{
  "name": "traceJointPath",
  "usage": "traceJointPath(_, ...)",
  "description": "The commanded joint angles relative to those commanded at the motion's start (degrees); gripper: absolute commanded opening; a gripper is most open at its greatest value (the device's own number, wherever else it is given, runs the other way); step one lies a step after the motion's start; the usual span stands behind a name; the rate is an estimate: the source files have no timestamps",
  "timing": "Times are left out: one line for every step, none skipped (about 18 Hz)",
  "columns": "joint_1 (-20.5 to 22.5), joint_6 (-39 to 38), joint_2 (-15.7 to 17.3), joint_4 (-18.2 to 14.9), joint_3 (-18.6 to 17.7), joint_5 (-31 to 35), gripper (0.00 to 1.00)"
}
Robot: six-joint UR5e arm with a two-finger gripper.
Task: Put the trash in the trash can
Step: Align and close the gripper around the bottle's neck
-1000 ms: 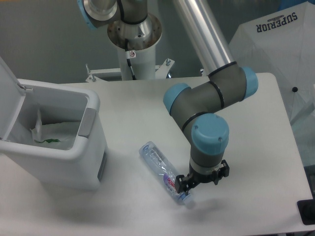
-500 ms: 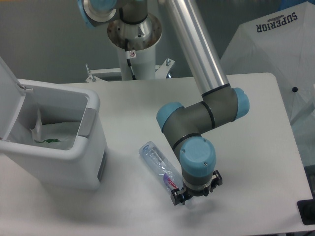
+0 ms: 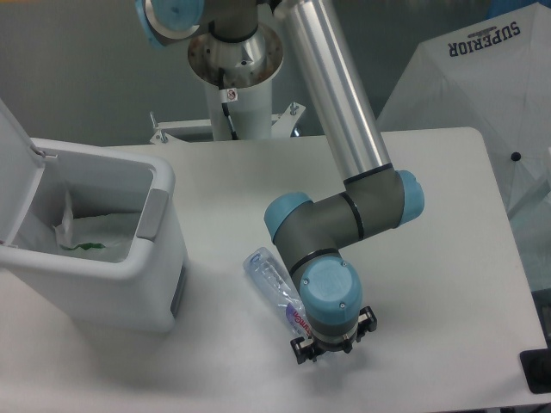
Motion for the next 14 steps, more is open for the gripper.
traceJointPath(-0.17, 0.0, -0.26, 0.0, 0.09, 0.09, 0.86)
traceJointPath(-0.35, 0.0, -0.44, 0.0, 0.18, 0.09, 0.85)
traceJointPath(-0.35, -0.09, -0.44, 0.0, 0.09, 0.09, 0.82)
traceJointPath(-0.44, -0.09, -0.44, 0.0, 0.09, 0.09, 0.81)
traceJointPath(-0.44, -0.09, -0.53, 0.0, 0.09, 0.09, 0.78)
traceJointPath(-0.44, -0.09, -0.53, 0.0, 0.09, 0.17, 0.77)
traceJointPath(-0.53, -0.09, -0.79, 0.0, 0.09, 0.35, 0.75)
traceJointPath(-0.61, -0.18, -0.79, 0.0, 0.09, 0.87, 0.74)
traceJointPath(-0.88, -0.26, -0.88, 0.0, 0.09, 1.31, 0.72)
traceJointPath(-0.88, -0.26, -0.88, 0.0, 0.09, 1.41, 0.71)
traceJointPath(-0.88, -0.26, -0.88, 0.0, 0.09, 1.49, 0.71)
traceJointPath(-0.88, -0.26, -0.88, 0.0, 0.09, 1.49, 0.71)
traceJointPath(-0.97, -0.26, -0.88, 0.0, 0.09, 1.49, 0.71)
traceJointPath(-0.97, -0.26, -0.88, 0.0, 0.09, 1.49, 0.71)
